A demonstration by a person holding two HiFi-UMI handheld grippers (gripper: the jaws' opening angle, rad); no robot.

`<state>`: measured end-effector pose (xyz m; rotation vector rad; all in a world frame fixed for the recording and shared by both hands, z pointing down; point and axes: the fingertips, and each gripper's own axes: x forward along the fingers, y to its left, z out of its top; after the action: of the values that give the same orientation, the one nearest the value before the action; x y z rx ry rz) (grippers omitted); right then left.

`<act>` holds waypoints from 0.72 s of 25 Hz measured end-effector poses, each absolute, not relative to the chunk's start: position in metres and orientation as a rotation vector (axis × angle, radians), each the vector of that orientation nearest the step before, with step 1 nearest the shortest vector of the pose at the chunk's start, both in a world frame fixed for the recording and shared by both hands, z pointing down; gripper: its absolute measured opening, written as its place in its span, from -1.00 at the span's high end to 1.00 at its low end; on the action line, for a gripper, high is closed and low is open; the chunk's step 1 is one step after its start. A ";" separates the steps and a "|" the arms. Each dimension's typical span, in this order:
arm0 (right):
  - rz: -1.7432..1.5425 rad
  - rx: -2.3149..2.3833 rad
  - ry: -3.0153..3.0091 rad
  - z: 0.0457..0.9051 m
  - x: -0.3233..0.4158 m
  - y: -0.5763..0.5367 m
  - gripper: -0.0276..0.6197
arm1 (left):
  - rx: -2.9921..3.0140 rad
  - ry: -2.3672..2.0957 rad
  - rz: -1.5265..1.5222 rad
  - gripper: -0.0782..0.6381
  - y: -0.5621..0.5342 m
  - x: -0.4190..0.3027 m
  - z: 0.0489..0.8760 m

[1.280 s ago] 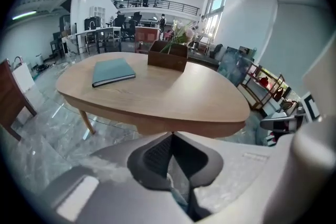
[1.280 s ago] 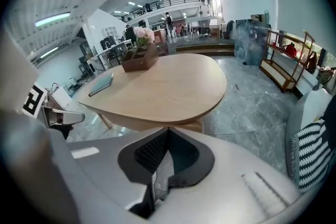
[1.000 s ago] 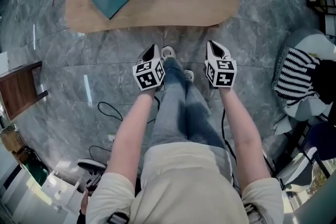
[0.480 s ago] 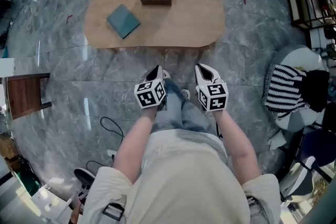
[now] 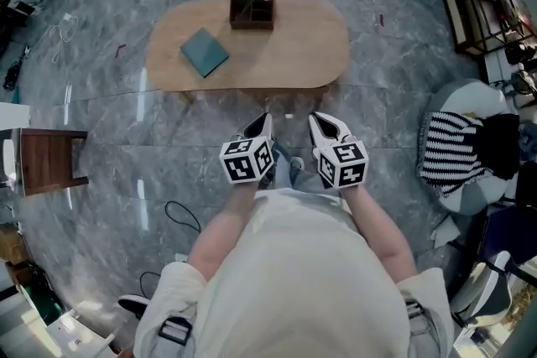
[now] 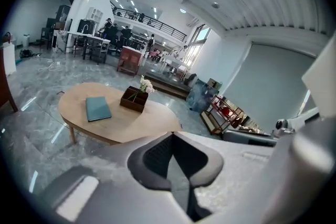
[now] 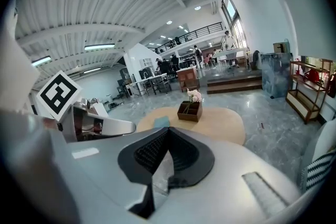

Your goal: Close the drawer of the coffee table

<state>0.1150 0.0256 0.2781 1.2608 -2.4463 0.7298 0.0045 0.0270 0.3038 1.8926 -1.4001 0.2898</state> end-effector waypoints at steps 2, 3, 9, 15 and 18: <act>0.708 1.252 -2.466 0.267 0.114 0.028 0.91 | 1.912 -1.382 0.278 0.78 0.029 0.010 0.293; 0.698 1.249 -2.477 0.261 0.115 0.028 0.91 | 1.919 -1.379 0.267 0.78 0.030 0.012 0.288; 0.681 1.227 -2.544 0.235 0.111 0.031 0.91 | 1.923 -1.385 0.212 0.78 0.036 0.009 0.267; 0.650 1.209 -2.552 0.233 0.112 0.024 0.91 | 1.957 -1.398 0.226 0.78 0.028 0.012 0.262; 0.642 1.221 -2.559 0.229 0.112 0.021 0.91 | 1.958 -1.406 0.222 0.78 0.026 0.012 0.261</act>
<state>0.1120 0.0207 0.2292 1.2209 -2.5587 0.6423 0.0119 0.0256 0.2614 1.9583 -1.4058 0.2220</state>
